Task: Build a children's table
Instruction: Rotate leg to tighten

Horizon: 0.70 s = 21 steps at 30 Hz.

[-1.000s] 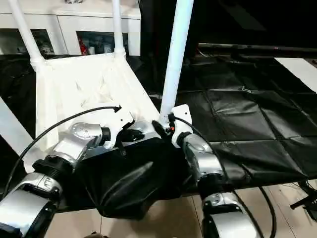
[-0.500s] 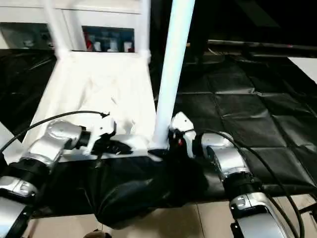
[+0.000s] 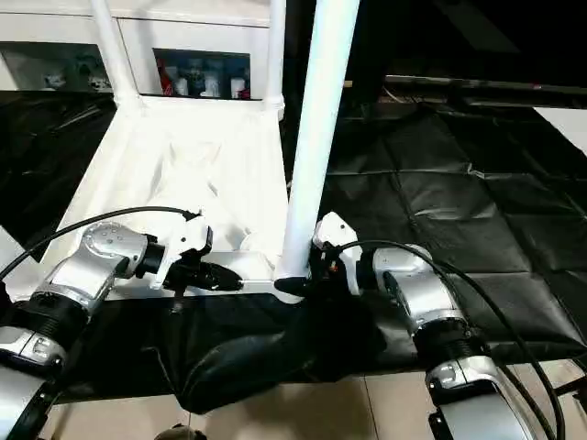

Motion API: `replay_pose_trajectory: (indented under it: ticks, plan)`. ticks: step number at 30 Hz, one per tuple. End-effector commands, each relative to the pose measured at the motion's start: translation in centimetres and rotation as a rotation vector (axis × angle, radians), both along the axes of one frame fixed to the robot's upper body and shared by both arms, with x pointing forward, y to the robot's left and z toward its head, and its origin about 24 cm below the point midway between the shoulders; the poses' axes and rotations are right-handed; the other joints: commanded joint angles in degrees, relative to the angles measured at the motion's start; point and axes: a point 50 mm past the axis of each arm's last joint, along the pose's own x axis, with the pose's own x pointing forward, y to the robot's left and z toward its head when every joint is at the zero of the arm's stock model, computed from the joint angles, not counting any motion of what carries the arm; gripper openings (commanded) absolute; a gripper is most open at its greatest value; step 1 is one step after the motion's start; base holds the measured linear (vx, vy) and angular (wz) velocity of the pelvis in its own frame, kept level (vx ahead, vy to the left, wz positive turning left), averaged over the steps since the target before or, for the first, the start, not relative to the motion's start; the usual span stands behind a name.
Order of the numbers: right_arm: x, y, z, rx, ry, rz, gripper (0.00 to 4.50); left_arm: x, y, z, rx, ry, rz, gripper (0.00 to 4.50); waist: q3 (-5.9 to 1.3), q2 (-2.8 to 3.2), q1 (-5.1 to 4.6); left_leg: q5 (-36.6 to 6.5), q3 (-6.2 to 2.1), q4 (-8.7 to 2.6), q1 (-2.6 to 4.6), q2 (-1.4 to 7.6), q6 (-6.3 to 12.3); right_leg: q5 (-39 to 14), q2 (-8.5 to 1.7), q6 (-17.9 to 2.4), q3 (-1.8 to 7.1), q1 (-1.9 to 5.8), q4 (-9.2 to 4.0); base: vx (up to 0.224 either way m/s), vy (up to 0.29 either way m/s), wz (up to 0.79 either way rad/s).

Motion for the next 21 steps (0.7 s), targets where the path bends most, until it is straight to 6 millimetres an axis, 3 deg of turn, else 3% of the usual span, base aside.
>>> replay_pose_trajectory:
  ticks: [1,2,5,6,7,8,9,11,15,17,21]
  plan:
    - [-0.1,0.8,-0.9,0.018,0.021,-0.081,2.74,0.4,-1.1,-0.5,0.000,-0.024,0.073,0.00,-3.53,0.14,-0.12,-13.5,-0.64,-3.48,1.11,1.97,0.79,-9.2,-3.70,-13.1,2.18,2.33,-3.81,0.000,0.000,0.00]
    - [-0.1,0.8,-0.9,0.019,0.021,-0.087,2.74,0.5,-1.1,-0.5,0.000,-0.025,0.077,0.00,-3.21,0.12,-0.38,-16.5,-0.86,-3.81,1.33,1.94,-0.34,-14.6,-3.80,-12.0,2.20,2.06,-4.39,0.000,0.000,0.00]
    - [0.6,1.4,-1.8,0.046,0.019,-0.292,2.72,1.2,-2.4,-0.7,-0.014,-0.042,0.177,0.00,-3.08,0.18,-1.00,-19.4,-1.22,-4.05,1.47,1.85,-2.00,-21.5,-4.02,-9.8,2.33,1.77,-5.11,0.000,0.000,0.00]
    - [1.0,1.9,-2.2,0.064,0.030,-0.402,2.72,1.5,-3.4,-0.8,-0.024,-0.052,0.224,0.00,-3.08,0.39,-1.06,-19.8,-1.36,-4.09,1.49,1.77,-2.27,-22.3,-4.05,-9.6,2.29,1.74,-5.16,0.000,0.000,0.00]
    - [1.0,1.9,-2.2,0.064,0.030,-0.402,2.72,1.5,-3.4,-0.8,-0.024,-0.052,0.224,0.00,-3.03,0.35,-1.28,-20.3,-1.40,-4.19,1.51,1.81,-2.59,-23.1,-4.03,-9.3,2.28,1.64,-5.33,0.000,0.000,0.00]
    - [1.3,2.6,-2.7,0.075,0.041,-0.511,2.72,1.8,-4.6,-0.9,-0.036,-0.061,0.267,0.00,-3.08,0.18,-1.65,-21.0,-1.56,-4.22,1.56,1.75,-2.87,-24.5,-4.03,-8.6,2.23,1.59,-5.53,0.000,0.000,0.00]
    - [1.4,3.2,-3.0,0.083,0.055,-0.581,2.72,2.0,-5.5,-1.0,-0.046,-0.064,0.293,0.00,-2.99,0.42,-1.89,-22.0,-1.47,-4.15,1.87,1.70,-2.98,-24.8,-3.97,-8.6,2.30,1.15,-5.79,0.000,0.000,0.00]
    - [1.5,4.6,-3.2,0.086,0.061,-0.627,2.72,2.3,-6.9,-0.9,-0.066,-0.074,0.334,0.00,-3.00,0.39,-2.12,-22.7,-1.68,-4.22,1.73,1.60,-3.04,-26.2,-4.00,-8.0,2.14,1.36,-5.90,0.000,0.000,0.00]
    - [1.5,6.9,-2.8,0.111,0.045,-0.610,2.72,2.4,-8.4,-0.6,-0.079,-0.097,0.361,0.00,-3.14,0.33,-1.95,-21.5,-1.45,-4.12,1.65,1.53,-1.83,-23.6,-3.87,-7.9,2.36,1.30,-5.98,0.000,0.000,0.00]
    - [1.5,7.6,-2.4,0.146,0.046,-0.580,3.42,2.3,-8.7,-0.7,-0.080,-0.100,0.343,0.00,-3.20,0.53,-1.89,-21.1,-1.42,-4.18,1.46,1.51,-1.53,-21.8,-3.78,-8.2,2.36,1.50,-5.84,0.000,0.000,0.00]
    - [1.6,7.6,-1.8,0.187,0.036,-0.526,3.55,1.8,-8.4,-0.9,-0.082,-0.083,0.281,0.00,-3.19,0.58,-1.93,-20.9,-1.42,-4.26,1.29,1.54,-1.25,-20.2,-3.77,-8.9,2.32,1.67,-5.61,0.000,0.000,0.00]
